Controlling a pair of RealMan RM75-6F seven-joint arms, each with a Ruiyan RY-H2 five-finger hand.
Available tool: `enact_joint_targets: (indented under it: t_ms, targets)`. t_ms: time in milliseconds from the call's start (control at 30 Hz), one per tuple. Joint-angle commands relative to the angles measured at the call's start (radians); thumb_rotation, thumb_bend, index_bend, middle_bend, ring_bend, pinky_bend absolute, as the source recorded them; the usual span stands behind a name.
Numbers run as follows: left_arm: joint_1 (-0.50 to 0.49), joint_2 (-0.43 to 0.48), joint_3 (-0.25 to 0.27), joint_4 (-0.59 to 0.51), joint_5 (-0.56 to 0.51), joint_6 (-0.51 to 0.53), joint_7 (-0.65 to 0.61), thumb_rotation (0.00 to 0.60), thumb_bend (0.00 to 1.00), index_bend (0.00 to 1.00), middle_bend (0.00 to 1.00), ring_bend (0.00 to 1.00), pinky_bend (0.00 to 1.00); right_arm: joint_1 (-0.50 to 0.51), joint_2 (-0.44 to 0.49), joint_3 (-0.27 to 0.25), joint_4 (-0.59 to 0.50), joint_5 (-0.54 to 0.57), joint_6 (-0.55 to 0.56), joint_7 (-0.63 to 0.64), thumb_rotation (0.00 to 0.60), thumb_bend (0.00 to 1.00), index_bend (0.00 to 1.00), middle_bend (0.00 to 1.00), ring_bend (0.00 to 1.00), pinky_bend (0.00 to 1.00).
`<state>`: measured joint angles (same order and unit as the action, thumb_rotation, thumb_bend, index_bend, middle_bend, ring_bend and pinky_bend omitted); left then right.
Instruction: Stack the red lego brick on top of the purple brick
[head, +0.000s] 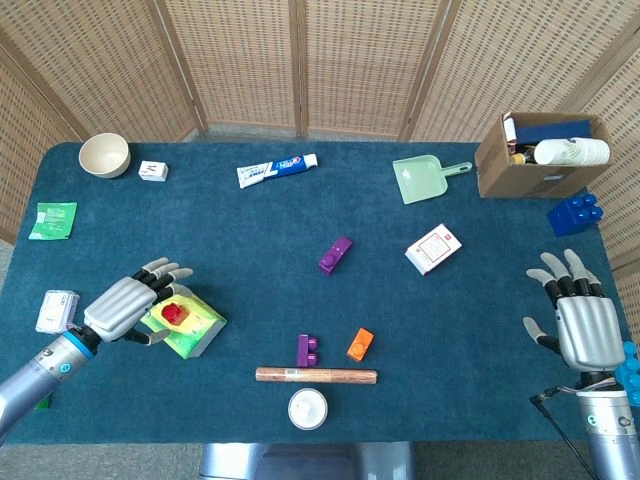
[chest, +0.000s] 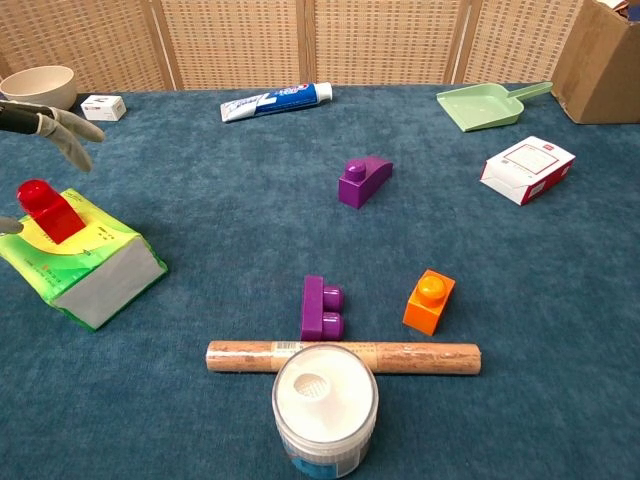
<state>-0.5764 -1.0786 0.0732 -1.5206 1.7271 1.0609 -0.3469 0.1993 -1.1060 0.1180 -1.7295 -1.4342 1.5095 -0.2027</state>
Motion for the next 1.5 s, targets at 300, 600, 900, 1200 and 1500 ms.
enact_joint_targets:
  t_ms: [300,600,900,1200,1500]
  targets:
    - [-0.001,0.015,0.019,0.0,-0.008,-0.009,0.004,0.6,0.32,0.24,0.08,0.08,0.0,-0.012,0.004,0.004,-0.008,-0.011,0.007,-0.001,0.6,0.21,0.27,0.18,0.06,0.23]
    - [-0.005,0.013,0.023,0.02,-0.02,-0.015,-0.014,0.6,0.32,0.26,0.08,0.07,0.0,-0.021,0.002,0.008,-0.013,-0.014,0.009,-0.005,0.6,0.21,0.27,0.18,0.06,0.23]
    - [-0.031,-0.03,0.023,0.066,-0.024,-0.05,-0.041,0.6,0.32,0.28,0.08,0.07,0.0,-0.033,0.005,0.012,-0.019,-0.01,0.016,-0.018,0.6,0.21,0.27,0.18,0.06,0.23]
    - [-0.048,-0.051,0.02,0.092,-0.028,-0.052,-0.086,0.6,0.33,0.32,0.1,0.07,0.0,-0.048,0.013,0.012,-0.027,-0.01,0.028,-0.021,0.6,0.21,0.27,0.18,0.06,0.23]
    - [-0.051,-0.063,0.025,0.111,-0.038,-0.054,-0.103,0.6,0.34,0.4,0.12,0.09,0.0,-0.061,0.018,0.014,-0.03,-0.015,0.039,-0.017,0.6,0.21,0.27,0.18,0.06,0.23]
